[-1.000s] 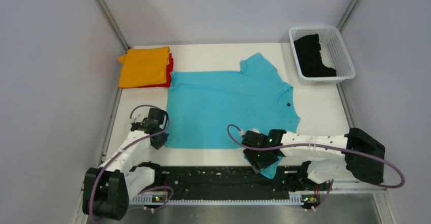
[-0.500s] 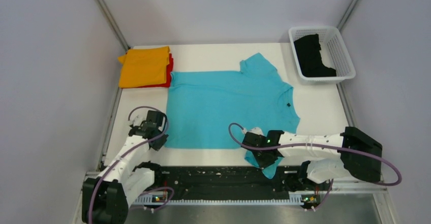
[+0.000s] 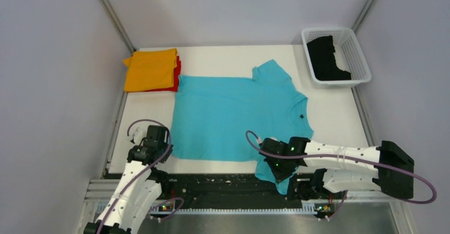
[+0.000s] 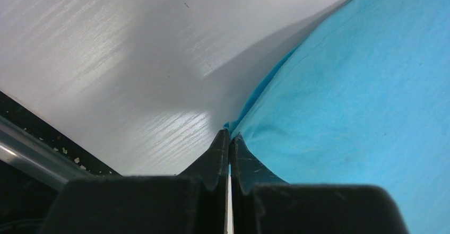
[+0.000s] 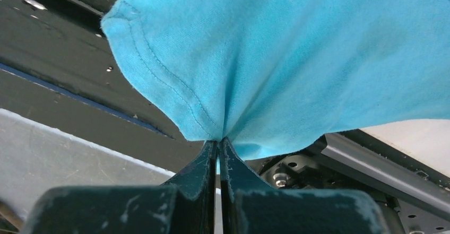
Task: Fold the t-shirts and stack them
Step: Grab the side of the flattened tshirt closest away from the robot with both arms, then fold the flattened tshirt in 1/3 of the way
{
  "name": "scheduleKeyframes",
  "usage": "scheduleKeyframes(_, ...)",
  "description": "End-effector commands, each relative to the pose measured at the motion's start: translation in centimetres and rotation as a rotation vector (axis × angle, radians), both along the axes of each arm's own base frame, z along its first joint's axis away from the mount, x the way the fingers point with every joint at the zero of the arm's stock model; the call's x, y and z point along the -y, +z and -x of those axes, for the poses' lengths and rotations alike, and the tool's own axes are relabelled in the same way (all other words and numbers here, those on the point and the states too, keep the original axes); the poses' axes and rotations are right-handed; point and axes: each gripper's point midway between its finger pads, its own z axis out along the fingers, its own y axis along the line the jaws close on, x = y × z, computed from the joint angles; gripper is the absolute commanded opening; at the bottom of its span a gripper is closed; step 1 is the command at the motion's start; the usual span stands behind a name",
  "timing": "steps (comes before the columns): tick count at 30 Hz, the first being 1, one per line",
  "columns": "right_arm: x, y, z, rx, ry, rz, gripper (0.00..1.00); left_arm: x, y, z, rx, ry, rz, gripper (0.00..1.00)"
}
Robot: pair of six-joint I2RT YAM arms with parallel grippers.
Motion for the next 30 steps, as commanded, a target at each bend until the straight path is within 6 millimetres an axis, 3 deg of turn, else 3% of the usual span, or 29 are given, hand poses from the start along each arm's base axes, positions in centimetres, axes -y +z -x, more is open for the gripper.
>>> scheduleKeyframes(1, 0.1, -0.5, 0.4, -0.008, 0.039, 0.004, 0.0, 0.1, -0.5, 0.4, -0.001, 0.026, 0.023, 0.0)
scheduleKeyframes(10, -0.4, 2.7, -4.9, 0.256, -0.048, 0.057, 0.0, 0.9, 1.1, -0.9, 0.053, -0.009, 0.051, 0.0)
scheduleKeyframes(14, -0.5, 3.8, -8.2, 0.361, -0.077, 0.117, 0.0, 1.7, 3.3, -3.7, 0.153, -0.08, 0.056, 0.0)
scheduleKeyframes(22, -0.6, 7.5, -16.4, 0.501, -0.184, 0.134, 0.0, 0.3, 6.5, -7.8, 0.149, -0.097, -0.077, 0.0)
scheduleKeyframes(30, 0.2, 10.1, -23.2, 0.607, -0.253, 0.159, 0.0, 0.0, 7.3, -12.2, 0.093, -0.123, -0.139, 0.0)
